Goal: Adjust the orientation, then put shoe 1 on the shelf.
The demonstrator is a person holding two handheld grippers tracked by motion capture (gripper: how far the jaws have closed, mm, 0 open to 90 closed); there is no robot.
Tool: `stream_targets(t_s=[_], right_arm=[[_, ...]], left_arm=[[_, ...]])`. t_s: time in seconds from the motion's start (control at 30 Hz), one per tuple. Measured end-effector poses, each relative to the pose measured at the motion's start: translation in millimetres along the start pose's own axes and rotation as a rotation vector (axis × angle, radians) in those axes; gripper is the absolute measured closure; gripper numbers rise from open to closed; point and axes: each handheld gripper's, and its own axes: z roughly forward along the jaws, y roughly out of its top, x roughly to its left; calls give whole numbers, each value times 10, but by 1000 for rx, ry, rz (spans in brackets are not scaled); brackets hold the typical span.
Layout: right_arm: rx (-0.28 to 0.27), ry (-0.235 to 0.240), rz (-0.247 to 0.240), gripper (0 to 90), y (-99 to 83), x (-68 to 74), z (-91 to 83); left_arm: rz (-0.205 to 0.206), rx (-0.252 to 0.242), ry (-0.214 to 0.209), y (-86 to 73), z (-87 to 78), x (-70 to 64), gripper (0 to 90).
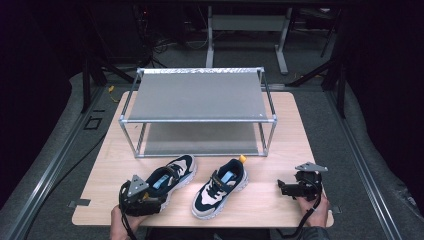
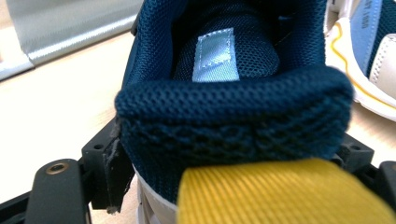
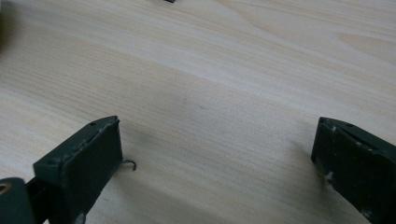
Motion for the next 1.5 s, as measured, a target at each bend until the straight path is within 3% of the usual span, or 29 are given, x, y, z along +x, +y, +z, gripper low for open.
stream_targets(t_s=[0.23,0.3,0.47,0.63,1.0,1.5], right_arm=[[0,0,0,14,0,0,0],[0,0,0,14,0,0,0],[0,0,0,14,0,0,0],[0,0,0,14,0,0,0],[-1,-1,-1,15,0,-2,0],[0,-1,1,15,0,-2,0]], left_arm=[[-34,-1,7,84,19,4,125],[-29,-1,22,105,25,-8,113],[-1,-5,12,145,94,-2,111],[16,-13,-24,165,133,34,192],[46,-42,-4,152,54,-46,259],[-8,-147,63,312,-147,-129,258]])
